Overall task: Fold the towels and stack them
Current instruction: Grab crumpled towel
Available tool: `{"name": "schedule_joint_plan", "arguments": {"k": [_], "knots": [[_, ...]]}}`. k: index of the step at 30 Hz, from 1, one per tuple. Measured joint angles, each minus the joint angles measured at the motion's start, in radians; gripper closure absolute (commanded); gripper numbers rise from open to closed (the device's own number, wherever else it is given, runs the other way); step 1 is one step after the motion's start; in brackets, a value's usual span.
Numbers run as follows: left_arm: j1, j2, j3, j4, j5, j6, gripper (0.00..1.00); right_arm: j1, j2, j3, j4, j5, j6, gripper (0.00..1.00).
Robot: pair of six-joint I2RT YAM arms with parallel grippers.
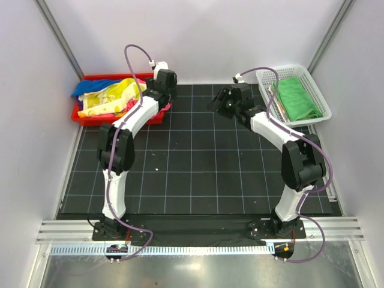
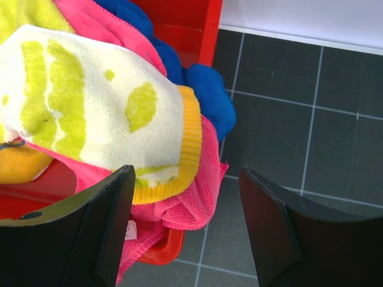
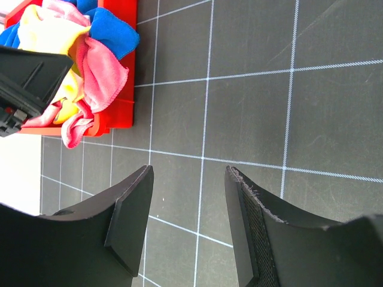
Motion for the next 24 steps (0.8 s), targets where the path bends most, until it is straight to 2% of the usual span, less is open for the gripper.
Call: {"name": "schedule_joint_plan", "arguments": {"k": [3,17,20,23,24], "knots": [[-0.003,0.023,0.035,-0.001,-0.030,0.020,0.31,0.000,0.000,0.000,0.002,-0.005,0.000,0.43],[0.005,0.100,0.101,-0.044,-0.094,0.052,0.36,0.002,0.000,0.000,0.008,-0.011,0.002,0.43],[0.005,0.106,0.104,-0.046,-0.101,0.055,0.41,0.002,0.000,0.000,0.008,-0.018,0.004,0.43],[0.005,0.114,0.117,-0.046,-0.111,0.061,0.51,0.002,0.000,0.000,0.011,-0.021,0.004,0.43],[0.005,0.115,0.119,-0.046,-0.114,0.064,0.58,0.002,0.000,0.000,0.011,-0.021,0.004,0.44]]}}
